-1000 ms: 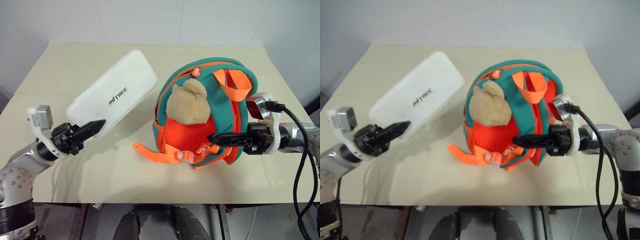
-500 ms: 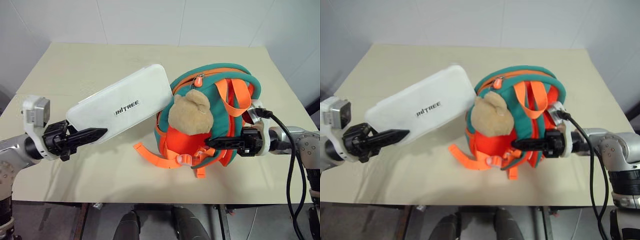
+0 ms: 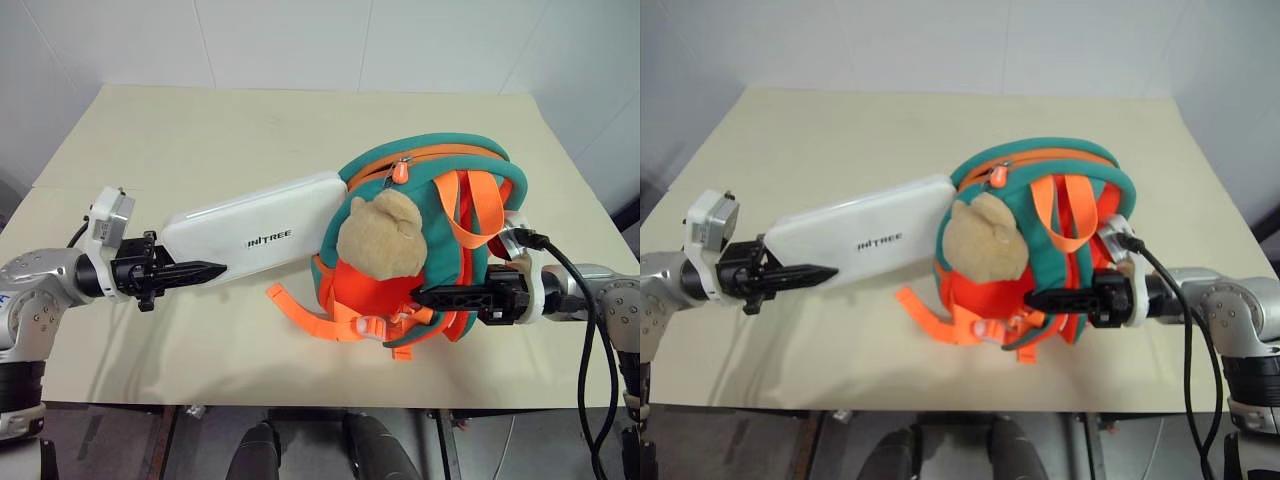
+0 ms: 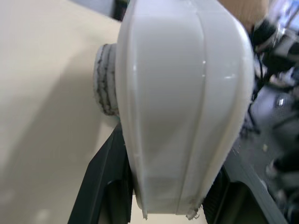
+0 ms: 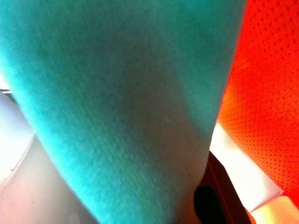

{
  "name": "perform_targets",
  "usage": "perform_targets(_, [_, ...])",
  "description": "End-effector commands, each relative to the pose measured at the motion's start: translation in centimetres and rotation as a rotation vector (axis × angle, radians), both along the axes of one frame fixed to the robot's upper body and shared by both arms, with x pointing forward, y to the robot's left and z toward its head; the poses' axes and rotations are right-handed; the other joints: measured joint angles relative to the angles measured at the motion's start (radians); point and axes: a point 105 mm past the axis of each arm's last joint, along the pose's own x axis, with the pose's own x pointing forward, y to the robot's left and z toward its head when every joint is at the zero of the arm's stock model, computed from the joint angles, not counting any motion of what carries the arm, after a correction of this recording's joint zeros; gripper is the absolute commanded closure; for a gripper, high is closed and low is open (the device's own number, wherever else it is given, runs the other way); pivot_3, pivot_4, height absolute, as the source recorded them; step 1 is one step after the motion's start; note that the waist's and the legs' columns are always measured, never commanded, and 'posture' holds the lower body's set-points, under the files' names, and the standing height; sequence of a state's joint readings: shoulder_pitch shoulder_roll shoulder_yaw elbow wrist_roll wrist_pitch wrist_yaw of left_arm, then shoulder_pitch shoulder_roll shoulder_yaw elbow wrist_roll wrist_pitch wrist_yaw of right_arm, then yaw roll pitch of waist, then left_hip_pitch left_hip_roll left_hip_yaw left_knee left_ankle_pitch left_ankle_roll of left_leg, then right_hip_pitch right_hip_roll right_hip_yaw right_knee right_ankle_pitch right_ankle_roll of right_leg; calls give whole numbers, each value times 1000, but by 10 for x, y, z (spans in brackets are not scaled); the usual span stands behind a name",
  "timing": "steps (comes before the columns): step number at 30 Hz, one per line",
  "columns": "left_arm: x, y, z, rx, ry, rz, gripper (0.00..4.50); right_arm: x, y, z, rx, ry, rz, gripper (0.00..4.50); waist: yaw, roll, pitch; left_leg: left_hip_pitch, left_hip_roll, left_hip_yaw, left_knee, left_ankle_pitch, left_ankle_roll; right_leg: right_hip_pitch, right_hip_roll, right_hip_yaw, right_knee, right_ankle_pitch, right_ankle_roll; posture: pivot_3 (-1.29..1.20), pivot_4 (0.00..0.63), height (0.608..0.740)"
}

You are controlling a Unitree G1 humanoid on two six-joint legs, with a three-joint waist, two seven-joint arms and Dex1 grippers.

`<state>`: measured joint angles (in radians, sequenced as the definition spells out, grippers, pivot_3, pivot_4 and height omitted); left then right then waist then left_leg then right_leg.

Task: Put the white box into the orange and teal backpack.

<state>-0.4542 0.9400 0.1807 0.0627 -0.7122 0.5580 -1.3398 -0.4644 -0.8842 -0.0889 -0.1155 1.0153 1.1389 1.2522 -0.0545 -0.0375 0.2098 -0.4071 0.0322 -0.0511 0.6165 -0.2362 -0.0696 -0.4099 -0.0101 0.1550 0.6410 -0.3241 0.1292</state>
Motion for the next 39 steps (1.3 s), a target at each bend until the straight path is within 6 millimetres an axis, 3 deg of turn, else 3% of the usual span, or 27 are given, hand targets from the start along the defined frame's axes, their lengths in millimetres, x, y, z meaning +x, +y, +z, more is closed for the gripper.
perform_targets(1, [7, 0, 3, 136, -36, -57, 3088, -4, 0, 9, 13, -32, 12, 4278, 1, 0, 0, 0, 0, 0, 0, 0, 0, 0, 0, 0, 0, 0, 0, 0, 150, 740])
perform_targets(7, [26, -25, 33, 164, -77, -186, 3088, -6, 6, 9, 23, -35, 24, 4278, 2, 0, 0, -1, 0, 0, 0, 0, 0, 0, 0, 0, 1, 0, 1, 0, 150, 740])
perform_targets(13, [34, -57, 48, 244, -59, -312, 3088, -8, 11, 9, 41, -39, 28, 4278, -1, 0, 0, -1, 0, -1, 2, 0, 0, -1, 0, 0, 3, -1, 2, 0, 150, 740])
perform_targets(19, [40, -95, 66, 193, -97, -403, 3088, -10, 15, 7, 55, -43, 18, 4278, 0, 0, 0, -2, 0, -2, 5, 0, 0, -1, 1, -1, 5, -1, 2, 0, 150, 740])
perform_targets(23, [50, -124, 59, 223, -120, -398, 3088, -9, 18, 6, 65, -47, 9, 4278, 1, 0, 0, -4, -1, -3, 7, 0, 1, -1, 1, -1, 6, -1, 3, 0, 150, 740])
perform_targets(27, [45, -156, 46, 227, -136, -522, 3088, -11, 22, 6, 78, -54, 10, 4278, 2, 0, 0, -4, -1, -3, 10, 0, 1, -1, 1, -1, 7, -1, 3, 0, 150, 740])
perform_targets(34, [52, -183, 36, 245, -152, -543, 3088, -14, 25, 5, 89, -56, 3, 4278, 5, 0, 0, -5, -2, -4, 13, 0, 1, -1, 1, -1, 10, -1, 4, 0, 150, 740])
perform_targets(39, [51, -211, 45, 145, -196, -560, 3088, -16, 28, 3, 98, -52, 0, 4278, 13, 0, 0, -5, -2, -5, 14, 0, 1, 0, 1, -1, 10, -1, 5, 0, 150, 740])
